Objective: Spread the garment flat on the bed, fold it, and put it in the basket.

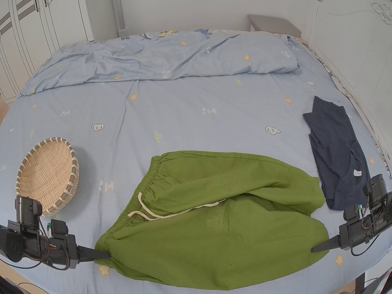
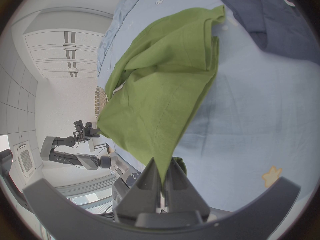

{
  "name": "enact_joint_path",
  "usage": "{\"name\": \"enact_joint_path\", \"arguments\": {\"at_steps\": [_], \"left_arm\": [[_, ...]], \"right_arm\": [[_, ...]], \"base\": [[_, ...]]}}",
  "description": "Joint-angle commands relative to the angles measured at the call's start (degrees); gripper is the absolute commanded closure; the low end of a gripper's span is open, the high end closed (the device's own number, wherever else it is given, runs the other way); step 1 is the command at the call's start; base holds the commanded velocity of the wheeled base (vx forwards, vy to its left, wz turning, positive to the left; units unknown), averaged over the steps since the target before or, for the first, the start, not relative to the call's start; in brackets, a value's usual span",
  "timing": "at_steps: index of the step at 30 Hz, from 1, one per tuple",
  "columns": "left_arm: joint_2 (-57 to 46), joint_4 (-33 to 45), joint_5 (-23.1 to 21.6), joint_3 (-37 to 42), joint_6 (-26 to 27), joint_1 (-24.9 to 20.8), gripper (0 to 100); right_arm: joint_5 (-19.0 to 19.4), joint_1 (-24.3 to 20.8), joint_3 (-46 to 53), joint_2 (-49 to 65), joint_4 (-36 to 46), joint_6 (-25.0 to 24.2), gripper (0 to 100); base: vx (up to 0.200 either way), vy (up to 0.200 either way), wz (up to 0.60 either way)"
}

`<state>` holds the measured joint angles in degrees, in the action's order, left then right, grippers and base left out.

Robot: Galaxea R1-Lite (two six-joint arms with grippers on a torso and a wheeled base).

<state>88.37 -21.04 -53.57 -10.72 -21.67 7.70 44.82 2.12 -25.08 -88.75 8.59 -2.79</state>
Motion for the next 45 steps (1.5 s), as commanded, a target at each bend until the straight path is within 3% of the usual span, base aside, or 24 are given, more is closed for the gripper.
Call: {"name": "enact_joint_path", "arguments": {"at_steps": [1,4,7,8,17,23,29,42,43,45], "left_arm": [[-5.14,8.65,0.13,-0.36,8.93,1.08,100],[-5.14,13.48,1.27,-0.36,12.97,1.17,100],[-5.14,14.27,1.71,-0.45,13.68,1.17,100],[-4.87,16.47,4.79,-0.27,16.40,1.17,100],[-3.12,16.73,6.98,1.05,17.46,0.82,100],[-1.18,16.56,7.25,2.45,19.04,0.29,100],[2.51,16.38,10.50,4.04,26.25,0.91,100],[5.23,16.29,10.94,3.51,26.51,0.29,100],[5.41,16.29,10.94,3.42,26.51,0.29,0],[6.02,16.21,11.03,3.24,26.51,0.29,0]], "right_arm": [[-0.35,1.39,-0.94,3.41,3.27,0.68,100],[-0.62,1.48,0.20,3.41,3.18,0.68,100],[-0.79,1.48,0.38,3.41,3.27,0.68,100],[-2.20,2.62,1.87,2.97,3.18,0.68,100],[-5.01,3.68,4.86,-0.99,2.04,0.68,100],[-5.01,3.33,7.67,-3.63,-3.50,0.68,100],[-5.01,2.62,9.61,-6.00,-7.45,0.68,100],[-4.92,2.10,9.61,-5.91,-7.98,0.86,100],[-4.92,2.01,9.70,-5.91,-7.98,0.86,100],[-4.92,1.48,9.61,-5.91,-7.98,0.86,100]], "base": [[0.000,0.000,0.00],[0.000,0.000,0.00],[0.000,0.000,0.00],[0.000,0.000,0.00],[0.000,0.000,0.00],[0.000,0.000,0.00],[0.000,0.000,0.00],[0.000,0.000,0.00],[0.000,0.000,0.00],[0.000,0.000,0.00]]}}
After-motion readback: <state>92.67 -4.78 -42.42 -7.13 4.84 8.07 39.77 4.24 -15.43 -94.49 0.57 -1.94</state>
